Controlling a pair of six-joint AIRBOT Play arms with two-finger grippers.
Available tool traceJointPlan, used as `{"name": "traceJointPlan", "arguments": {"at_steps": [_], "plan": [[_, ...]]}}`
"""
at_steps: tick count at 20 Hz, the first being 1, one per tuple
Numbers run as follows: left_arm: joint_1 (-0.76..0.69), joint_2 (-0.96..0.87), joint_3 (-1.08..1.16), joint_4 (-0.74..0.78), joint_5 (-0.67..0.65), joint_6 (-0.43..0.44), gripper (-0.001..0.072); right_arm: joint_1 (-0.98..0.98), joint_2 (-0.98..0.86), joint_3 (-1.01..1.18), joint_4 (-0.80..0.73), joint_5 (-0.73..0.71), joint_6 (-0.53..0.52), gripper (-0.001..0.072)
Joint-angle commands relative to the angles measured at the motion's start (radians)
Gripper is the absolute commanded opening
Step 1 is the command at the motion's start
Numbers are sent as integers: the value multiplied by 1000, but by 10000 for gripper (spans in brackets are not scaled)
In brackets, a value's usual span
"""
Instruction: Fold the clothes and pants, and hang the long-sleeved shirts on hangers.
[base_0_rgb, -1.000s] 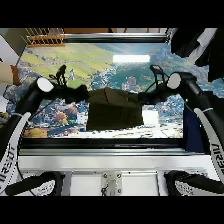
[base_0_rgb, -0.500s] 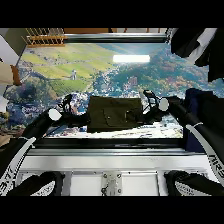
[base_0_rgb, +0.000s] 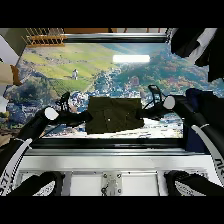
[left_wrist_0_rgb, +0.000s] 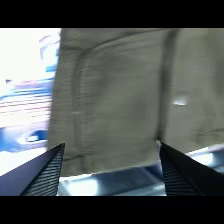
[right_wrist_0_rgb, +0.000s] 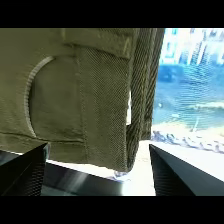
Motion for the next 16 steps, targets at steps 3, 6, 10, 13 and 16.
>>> {"name": "traceJointPlan", "arguments": {"at_steps": [3,6,10,13,16], "plan": [[24,168,67,-9,-21,0,286,-288,50,28,193,150,-227,703],[-55,215,40,-9,23,0,26,-395,-63,0,396,187,-410,704],[-167,188,49,-8,16,-6,26,-400,-277,0,536,170,-577,704],[-201,127,92,-8,-15,-22,26,-395,-397,1,675,171,-648,702],[-205,61,154,-8,-57,-22,26,-367,-449,15,679,169,-653,703]]}}
